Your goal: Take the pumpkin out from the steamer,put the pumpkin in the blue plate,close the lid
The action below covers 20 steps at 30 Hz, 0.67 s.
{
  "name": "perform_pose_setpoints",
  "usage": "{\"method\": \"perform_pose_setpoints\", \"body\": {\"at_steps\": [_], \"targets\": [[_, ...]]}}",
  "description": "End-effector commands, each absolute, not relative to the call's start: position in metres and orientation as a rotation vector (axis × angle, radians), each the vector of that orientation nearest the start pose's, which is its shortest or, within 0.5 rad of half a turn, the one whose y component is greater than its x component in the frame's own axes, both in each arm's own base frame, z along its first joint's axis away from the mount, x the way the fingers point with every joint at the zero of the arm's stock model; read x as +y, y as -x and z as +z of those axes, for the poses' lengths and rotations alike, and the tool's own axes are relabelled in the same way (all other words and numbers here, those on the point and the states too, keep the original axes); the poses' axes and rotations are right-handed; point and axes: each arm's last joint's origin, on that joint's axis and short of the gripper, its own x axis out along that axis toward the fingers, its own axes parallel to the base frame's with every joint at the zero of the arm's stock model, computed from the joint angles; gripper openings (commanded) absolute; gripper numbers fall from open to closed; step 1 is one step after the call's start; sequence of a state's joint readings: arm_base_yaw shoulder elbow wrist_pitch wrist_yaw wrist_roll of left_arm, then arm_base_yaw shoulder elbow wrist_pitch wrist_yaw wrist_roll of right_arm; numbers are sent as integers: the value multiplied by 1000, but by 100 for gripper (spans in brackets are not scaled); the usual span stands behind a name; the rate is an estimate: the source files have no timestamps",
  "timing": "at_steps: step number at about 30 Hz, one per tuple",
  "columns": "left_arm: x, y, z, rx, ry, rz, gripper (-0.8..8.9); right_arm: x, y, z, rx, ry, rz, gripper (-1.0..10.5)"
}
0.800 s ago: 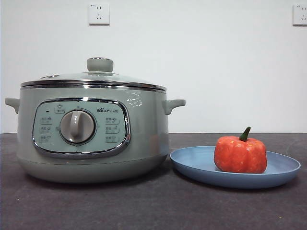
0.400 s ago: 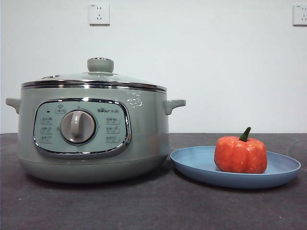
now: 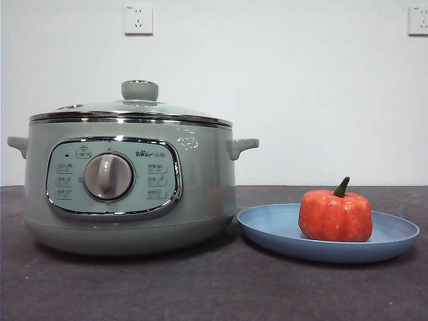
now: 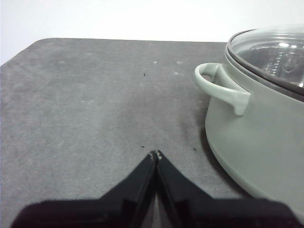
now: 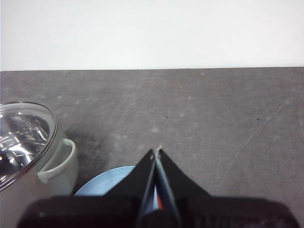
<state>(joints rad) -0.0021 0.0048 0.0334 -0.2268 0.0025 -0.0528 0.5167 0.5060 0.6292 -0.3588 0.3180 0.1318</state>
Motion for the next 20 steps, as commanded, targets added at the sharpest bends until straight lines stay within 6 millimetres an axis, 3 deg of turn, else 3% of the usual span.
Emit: {"method": "perform_pose_setpoints", "body": {"at_steps": [1, 17, 20], "targets": [[0, -94, 148, 218, 57, 5, -3, 50, -107, 298, 227, -44, 180, -16], [0, -94, 148, 218, 57, 6, -3, 50, -107, 298, 227, -43, 180, -16], [0, -94, 148, 218, 57, 6, -3, 49, -105, 297, 226, 64, 185, -16]]}}
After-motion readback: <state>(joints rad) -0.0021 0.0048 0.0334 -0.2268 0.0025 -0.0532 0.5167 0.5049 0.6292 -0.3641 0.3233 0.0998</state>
